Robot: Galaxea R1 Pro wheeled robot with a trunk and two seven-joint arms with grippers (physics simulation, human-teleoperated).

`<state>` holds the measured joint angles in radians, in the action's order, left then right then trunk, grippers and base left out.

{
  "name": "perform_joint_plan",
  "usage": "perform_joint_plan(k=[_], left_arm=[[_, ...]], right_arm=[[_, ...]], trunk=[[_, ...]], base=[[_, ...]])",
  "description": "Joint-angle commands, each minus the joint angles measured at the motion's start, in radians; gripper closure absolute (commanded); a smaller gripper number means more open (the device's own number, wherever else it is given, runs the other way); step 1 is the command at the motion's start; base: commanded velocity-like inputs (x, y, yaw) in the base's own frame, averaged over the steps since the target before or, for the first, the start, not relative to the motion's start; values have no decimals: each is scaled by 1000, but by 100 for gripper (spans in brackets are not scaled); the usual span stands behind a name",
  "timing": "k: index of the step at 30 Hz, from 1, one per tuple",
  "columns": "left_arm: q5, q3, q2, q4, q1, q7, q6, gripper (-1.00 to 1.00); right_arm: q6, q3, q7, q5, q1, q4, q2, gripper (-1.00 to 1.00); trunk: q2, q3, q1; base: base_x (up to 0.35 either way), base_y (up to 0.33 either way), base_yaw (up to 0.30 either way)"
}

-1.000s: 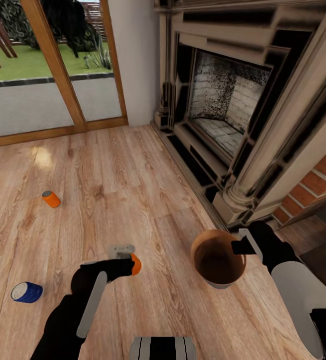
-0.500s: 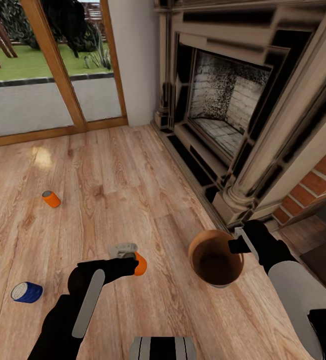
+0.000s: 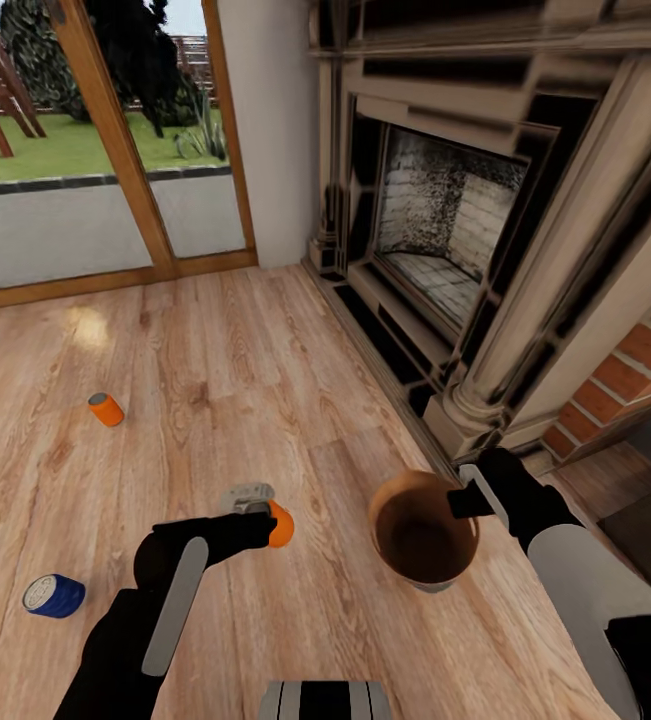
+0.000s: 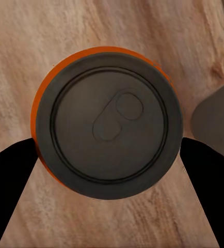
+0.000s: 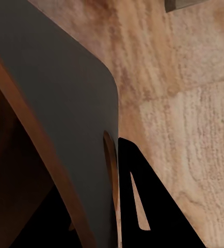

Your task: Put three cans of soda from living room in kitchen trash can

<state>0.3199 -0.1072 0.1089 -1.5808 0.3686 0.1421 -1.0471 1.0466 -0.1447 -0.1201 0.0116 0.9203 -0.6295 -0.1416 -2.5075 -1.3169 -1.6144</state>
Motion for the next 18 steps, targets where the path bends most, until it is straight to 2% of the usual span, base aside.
perform_joint_plan(k=[1, 7, 12, 18], left_arm=[[0, 0, 0, -3, 0, 1, 0, 100], [0, -5, 1, -8, 0, 0, 0, 100], [2, -12, 1, -9, 0, -1, 0, 100], [49, -71, 0, -10, 0, 0, 0, 100]], right_arm=[[1, 0, -4, -11, 0, 0, 6, 100], [1, -2, 0, -9, 0, 1, 30, 100], [1, -8, 3, -9, 0, 1, 37, 100], [1, -29, 5, -9, 0, 4, 57, 100]], trunk=[[0, 4, 0], [2, 27, 3], [3, 47, 5], [4, 70, 8]], base=[[0, 0, 0], [0, 0, 0], [0, 0, 0], [0, 0, 0]])
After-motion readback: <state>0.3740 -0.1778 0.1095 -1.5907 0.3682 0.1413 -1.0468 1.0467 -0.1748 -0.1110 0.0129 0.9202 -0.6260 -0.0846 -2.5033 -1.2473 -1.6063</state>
